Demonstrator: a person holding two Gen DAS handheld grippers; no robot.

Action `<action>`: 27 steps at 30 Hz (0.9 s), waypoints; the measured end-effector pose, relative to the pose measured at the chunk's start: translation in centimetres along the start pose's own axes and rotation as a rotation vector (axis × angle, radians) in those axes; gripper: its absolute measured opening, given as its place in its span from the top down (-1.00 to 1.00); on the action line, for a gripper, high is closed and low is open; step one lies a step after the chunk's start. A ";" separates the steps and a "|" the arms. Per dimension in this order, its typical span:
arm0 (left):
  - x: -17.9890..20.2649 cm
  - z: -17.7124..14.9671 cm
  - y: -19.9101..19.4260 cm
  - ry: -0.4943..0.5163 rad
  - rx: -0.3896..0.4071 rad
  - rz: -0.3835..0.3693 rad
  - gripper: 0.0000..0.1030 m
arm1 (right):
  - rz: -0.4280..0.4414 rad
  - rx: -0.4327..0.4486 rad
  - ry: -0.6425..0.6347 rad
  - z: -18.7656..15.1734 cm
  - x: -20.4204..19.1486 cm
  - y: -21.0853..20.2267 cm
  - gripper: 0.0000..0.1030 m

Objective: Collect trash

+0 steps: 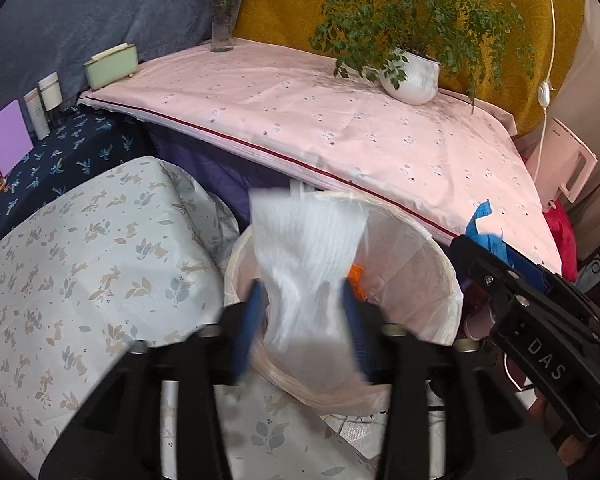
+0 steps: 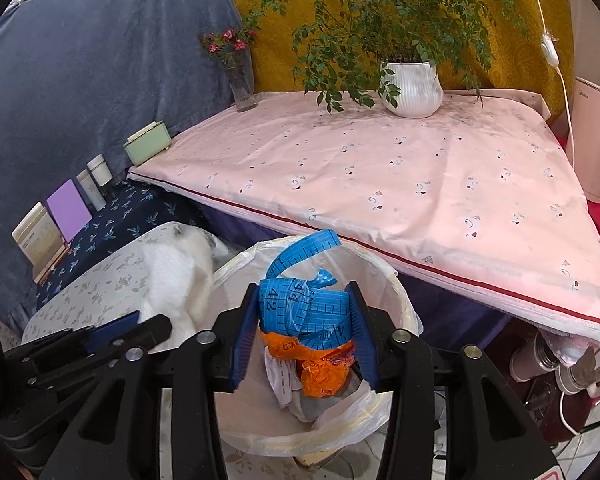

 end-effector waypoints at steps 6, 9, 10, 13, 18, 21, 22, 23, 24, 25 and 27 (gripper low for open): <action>-0.2 0.3 0.1 -0.006 0.006 0.013 -0.09 | 0.000 -0.005 -0.007 0.3 0.0 0.5 0.04; -0.5 0.3 0.0 -0.011 0.010 0.022 -0.15 | -0.002 0.001 -0.009 0.5 -0.1 0.4 -0.06; -0.6 0.3 0.0 -0.011 0.012 0.025 -0.16 | -0.001 0.002 -0.010 0.5 -0.1 0.4 -0.08; -0.9 0.2 -0.3 -0.016 0.018 0.032 -0.23 | 0.001 0.005 -0.022 0.6 -0.4 0.1 -0.09; -1.6 0.0 -0.9 -0.026 0.030 0.046 -0.26 | -0.001 0.010 -0.039 0.6 -1.1 -0.4 -0.15; -2.1 -0.1 -1.4 -0.032 0.037 0.053 -0.26 | -0.003 0.008 -0.055 0.5 -1.6 -0.8 -0.16; -2.2 -0.1 -1.6 -0.035 0.039 0.055 -0.27 | -0.003 0.008 -0.060 0.5 -1.8 -1.0 -0.17; -2.5 -0.2 -1.8 -0.040 0.041 0.058 -0.29 | -0.002 0.008 -0.065 0.4 -1.9 -1.1 -0.17; -2.7 -0.4 -2.1 -0.044 0.045 0.062 -0.31 | -0.002 0.007 -0.071 0.3 -2.1 -1.2 -0.19; -3.0 -0.5 -2.3 -0.048 0.049 0.067 -0.33 | -0.001 0.006 -0.075 0.2 -2.3 -1.4 -0.22; -3.5 -0.6 -2.8 -0.055 0.057 0.078 -0.36 | 0.005 0.006 -0.081 0.0 -2.8 -1.8 -0.27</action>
Point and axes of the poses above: each gripper's, at about its wrist camera, not at the fingertips, and y roughly the way its jaws point, x to its right, z to its top, the point moved 3 cm from there along y, roughly the way its jaws point, and after that the axes turned 12 degrees about -y, right-handed, at the moved point
